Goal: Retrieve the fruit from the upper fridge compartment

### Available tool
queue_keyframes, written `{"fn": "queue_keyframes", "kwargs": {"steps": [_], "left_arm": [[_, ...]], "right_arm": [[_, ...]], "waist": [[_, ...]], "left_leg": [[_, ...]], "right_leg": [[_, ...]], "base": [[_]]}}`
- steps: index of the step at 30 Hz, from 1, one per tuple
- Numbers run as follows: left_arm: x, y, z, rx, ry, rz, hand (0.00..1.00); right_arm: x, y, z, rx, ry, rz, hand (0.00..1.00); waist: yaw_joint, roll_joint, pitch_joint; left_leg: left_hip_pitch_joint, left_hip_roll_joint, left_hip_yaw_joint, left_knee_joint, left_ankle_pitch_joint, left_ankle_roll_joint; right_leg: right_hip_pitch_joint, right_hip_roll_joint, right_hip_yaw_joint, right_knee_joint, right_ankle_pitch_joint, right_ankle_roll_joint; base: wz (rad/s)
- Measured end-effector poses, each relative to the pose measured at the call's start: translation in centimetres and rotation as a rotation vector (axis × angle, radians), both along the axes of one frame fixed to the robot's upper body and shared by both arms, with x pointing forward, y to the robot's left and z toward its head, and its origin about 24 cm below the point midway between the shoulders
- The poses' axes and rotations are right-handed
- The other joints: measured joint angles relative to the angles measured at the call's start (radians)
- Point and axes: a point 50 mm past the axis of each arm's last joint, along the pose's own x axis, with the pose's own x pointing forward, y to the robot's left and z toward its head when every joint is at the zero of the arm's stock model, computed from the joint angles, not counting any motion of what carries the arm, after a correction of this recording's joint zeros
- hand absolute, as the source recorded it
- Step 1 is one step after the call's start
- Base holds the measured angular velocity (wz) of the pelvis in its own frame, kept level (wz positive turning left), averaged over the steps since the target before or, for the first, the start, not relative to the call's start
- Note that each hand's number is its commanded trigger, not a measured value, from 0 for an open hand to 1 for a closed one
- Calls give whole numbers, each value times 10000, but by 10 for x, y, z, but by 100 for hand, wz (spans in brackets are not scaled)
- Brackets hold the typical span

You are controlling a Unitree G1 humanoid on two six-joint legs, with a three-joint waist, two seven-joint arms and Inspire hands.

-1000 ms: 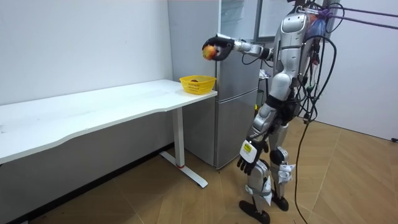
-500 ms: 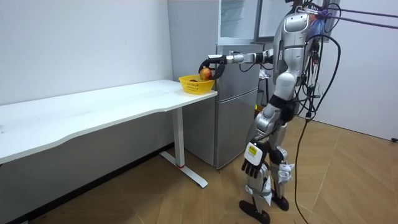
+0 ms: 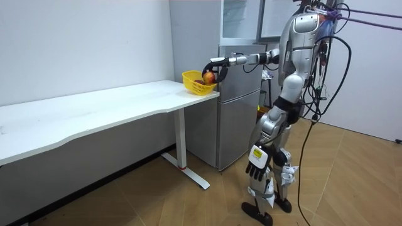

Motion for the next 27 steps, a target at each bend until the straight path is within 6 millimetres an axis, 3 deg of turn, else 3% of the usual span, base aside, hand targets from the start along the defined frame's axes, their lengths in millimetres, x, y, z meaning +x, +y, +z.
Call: {"fn": "queue_keyframes", "kwargs": {"steps": [1,2,12,27], "left_arm": [[0,0,0,2,-5,3,0],[0,0,0,2,-5,3,0],[1,-1,0,-21,-26,-6,0],[1,0,0,64,-75,8,0]], "right_arm": [[0,0,0,-1,0,3,60],[0,0,0,-4,5,4,0],[0,1,1,144,36,28,0],[1,-1,2,586,111,16,0]], "waist": [[2,-13,-9],[2,-11,-8],[-15,77,29],[-27,165,-23]], "left_leg": [[4,-1,38,1,2,2],[5,-1,41,1,2,2],[29,29,36,-19,-2,3],[35,27,28,-4,0,3]], "right_leg": [[0,0,9,-13,-1,0],[0,0,10,-17,-1,0],[3,5,-24,38,1,0],[15,4,-2,55,3,-1]], "base": [[0],[0],[0],[0]]}}
